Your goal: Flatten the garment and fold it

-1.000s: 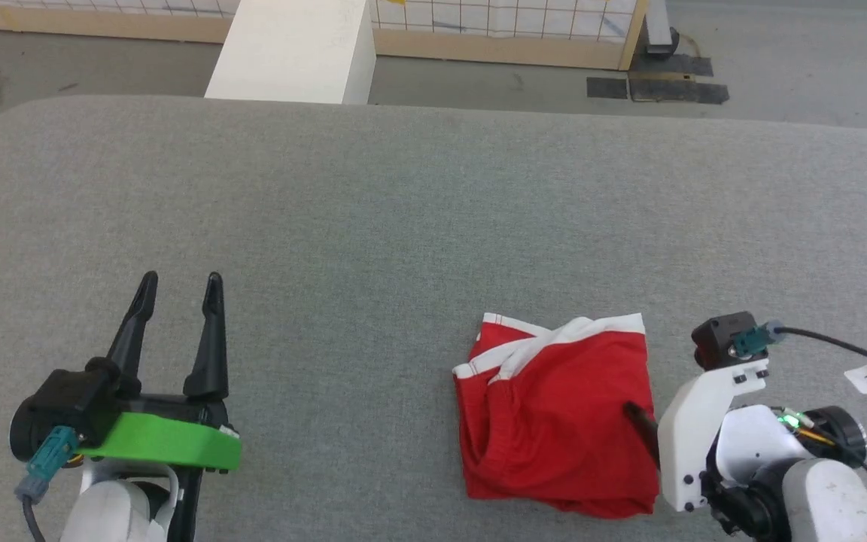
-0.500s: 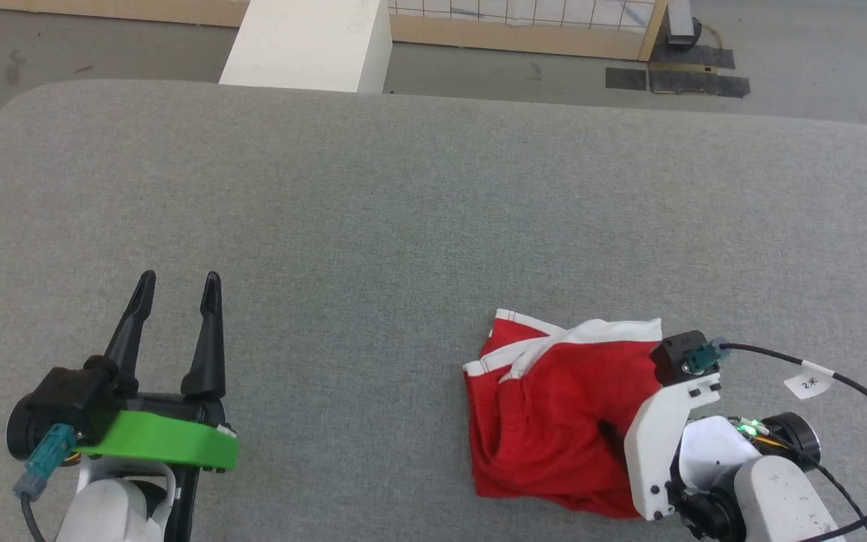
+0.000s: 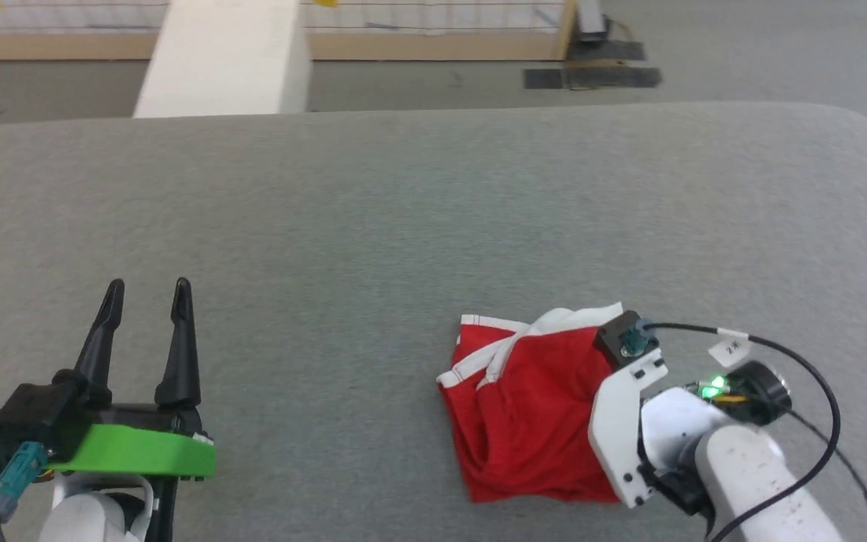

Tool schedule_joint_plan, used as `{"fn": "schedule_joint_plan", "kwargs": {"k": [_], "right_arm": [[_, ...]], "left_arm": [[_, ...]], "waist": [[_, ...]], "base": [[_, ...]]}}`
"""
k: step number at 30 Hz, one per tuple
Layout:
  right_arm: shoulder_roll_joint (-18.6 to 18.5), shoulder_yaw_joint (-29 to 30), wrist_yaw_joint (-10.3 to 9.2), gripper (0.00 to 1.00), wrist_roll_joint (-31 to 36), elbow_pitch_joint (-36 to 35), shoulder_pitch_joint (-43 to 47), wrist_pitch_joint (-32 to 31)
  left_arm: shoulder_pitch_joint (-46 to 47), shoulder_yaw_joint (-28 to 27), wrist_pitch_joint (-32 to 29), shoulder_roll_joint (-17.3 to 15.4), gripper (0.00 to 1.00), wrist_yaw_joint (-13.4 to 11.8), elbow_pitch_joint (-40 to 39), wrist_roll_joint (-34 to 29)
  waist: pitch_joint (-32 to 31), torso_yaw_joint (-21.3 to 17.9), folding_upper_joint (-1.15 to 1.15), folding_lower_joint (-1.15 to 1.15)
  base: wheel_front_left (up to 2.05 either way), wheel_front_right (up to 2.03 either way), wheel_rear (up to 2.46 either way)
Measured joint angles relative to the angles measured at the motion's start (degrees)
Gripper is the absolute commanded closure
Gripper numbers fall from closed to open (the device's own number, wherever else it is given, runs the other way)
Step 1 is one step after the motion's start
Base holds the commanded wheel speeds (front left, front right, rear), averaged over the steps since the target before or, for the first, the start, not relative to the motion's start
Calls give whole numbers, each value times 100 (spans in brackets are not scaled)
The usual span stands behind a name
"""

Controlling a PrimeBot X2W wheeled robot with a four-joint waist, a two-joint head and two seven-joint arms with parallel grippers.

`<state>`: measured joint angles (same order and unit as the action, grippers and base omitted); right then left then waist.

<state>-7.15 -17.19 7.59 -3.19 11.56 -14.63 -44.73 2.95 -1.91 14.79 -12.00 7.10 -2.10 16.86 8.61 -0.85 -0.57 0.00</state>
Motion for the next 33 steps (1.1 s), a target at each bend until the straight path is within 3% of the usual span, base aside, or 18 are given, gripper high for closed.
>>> {"fn": "schedule_joint_plan", "kwargs": {"k": [11, 15, 17, 33], "right_arm": [[-858, -554, 0, 100, -254, -108, -819, -77], [-944, -337, -1, 100, -263, -103, -1121, 49], [-982, 245, 0, 100, -88, -109, -1415, 146], [-1212, 2383, 0, 100, 851, -234, -1514, -200]], "left_arm": [[1, 8, 1, -229, 0, 0, -315, 2], [15, -118, 1, -372, 0, 0, -489, 13], [63, -258, 0, -684, 0, 0, -748, 31], [153, -488, 0, -1152, 0, 16, -1048, 197]], "waist": [[302, -1296, 0, 0], [547, -1665, 0, 0], [1090, -1950, 0, 0], [2357, -1756, 0, 1]], "base": [[0, 0, 0], [0, 0, 0], [0, 0, 0], [0, 0, 0]]}}
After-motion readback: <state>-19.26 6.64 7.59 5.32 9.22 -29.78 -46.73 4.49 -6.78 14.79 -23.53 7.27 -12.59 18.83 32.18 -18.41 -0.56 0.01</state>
